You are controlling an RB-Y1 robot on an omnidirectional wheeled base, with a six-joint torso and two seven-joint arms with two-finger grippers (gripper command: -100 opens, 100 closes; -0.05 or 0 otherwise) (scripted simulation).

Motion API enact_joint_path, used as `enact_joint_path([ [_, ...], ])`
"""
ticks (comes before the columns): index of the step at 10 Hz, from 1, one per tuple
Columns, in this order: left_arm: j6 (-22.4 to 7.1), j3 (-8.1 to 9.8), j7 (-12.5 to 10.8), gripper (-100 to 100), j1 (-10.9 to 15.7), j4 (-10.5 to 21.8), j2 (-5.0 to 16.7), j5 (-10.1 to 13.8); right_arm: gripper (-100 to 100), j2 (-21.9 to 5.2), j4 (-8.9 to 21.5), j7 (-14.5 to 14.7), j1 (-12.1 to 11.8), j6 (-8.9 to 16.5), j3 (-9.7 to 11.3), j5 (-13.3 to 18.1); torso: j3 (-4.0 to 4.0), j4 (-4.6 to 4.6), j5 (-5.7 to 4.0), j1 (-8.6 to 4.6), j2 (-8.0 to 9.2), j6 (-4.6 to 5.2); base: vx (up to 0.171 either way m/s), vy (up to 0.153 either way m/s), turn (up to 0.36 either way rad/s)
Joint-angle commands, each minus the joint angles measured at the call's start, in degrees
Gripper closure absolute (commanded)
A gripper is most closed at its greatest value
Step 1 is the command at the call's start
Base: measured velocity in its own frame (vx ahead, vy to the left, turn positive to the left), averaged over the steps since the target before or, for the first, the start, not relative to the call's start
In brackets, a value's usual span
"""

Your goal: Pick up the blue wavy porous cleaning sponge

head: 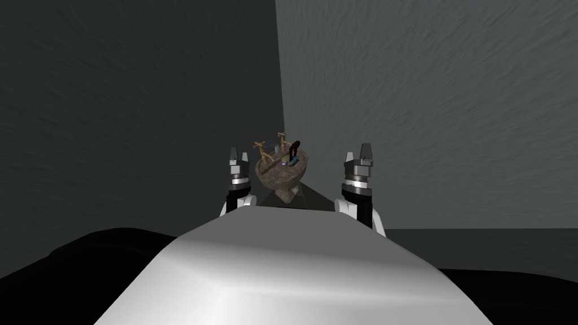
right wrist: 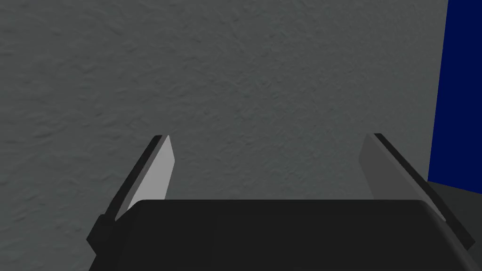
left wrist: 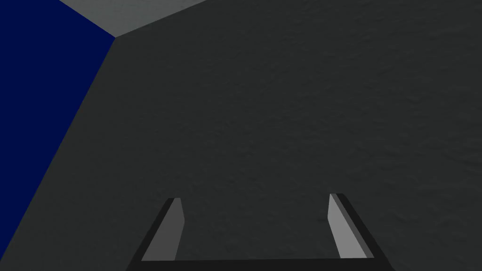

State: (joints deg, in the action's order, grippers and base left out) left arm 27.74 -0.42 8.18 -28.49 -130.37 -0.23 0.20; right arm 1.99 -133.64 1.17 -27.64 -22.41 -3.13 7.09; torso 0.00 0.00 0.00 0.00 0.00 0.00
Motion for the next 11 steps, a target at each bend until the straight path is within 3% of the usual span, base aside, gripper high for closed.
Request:
enact_joint_path([
  [1,-0.57,-0.04,0.01,-100,-0.03,0.31,1.96,0.06,0,0.00,0.00,0.00,0.00,0.00,0.00,0.00,0.00,0.00,0.00,0.00,0.00,0.00,0.001,-0.003,-0.046],
  [5,-3.78,-0.22,0.06,-100,-0.21,1.92,8.25,0.44,0,0.00,0.00,0.00,0.00,0.00,0.00,0.00,-0.01,-0.01,0.00,0.01,-0.02,0.01,0.004,-0.003,-0.099],
  [11,-11.88,-0.63,0.14,-100,-0.59,5.54,17.96,1.50,0,0.00,0.00,0.00,0.00,0.00,0.00,0.00,-0.01,-0.01,0.02,0.08,-0.01,0.01,0.002,0.010,-0.190],
])
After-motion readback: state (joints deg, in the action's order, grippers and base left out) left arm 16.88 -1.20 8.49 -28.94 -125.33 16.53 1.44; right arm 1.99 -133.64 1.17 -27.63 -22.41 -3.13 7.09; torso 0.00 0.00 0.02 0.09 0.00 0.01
